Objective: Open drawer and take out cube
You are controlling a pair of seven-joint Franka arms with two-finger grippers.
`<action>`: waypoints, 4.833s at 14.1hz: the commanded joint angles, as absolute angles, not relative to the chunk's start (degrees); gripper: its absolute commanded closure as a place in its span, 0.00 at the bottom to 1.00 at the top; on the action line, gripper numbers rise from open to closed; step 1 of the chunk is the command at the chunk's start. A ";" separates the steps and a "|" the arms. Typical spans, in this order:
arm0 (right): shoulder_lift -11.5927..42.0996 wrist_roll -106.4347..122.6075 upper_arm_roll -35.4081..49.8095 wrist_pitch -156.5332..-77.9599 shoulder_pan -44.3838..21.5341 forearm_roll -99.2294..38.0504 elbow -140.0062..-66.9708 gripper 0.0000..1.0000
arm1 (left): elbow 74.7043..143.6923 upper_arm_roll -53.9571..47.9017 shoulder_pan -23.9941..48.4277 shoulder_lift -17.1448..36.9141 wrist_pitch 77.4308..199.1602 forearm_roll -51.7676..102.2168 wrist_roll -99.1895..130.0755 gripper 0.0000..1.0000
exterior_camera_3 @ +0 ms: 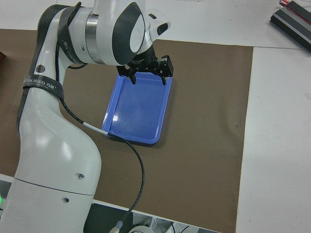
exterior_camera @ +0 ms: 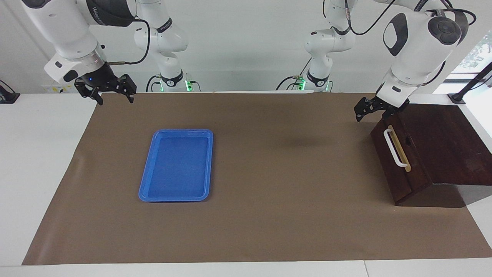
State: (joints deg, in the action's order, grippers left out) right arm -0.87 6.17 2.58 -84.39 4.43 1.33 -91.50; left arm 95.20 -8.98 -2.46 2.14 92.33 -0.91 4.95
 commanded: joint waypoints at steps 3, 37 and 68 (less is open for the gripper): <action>-1.32 5.36 2.72 -85.17 4.75 1.58 -91.67 0.00 | 96.59 -8.61 -2.02 0.62 91.58 -0.44 4.22 0.00; -1.32 5.36 2.72 -85.17 4.83 1.41 -91.67 0.00 | 117.15 -8.17 -1.41 9.93 124.80 -36.47 11.51 0.00; -1.32 5.45 2.72 -85.17 4.92 1.23 -91.67 0.00 | 110.92 -8.53 12.39 12.04 120.32 -26.81 11.69 0.00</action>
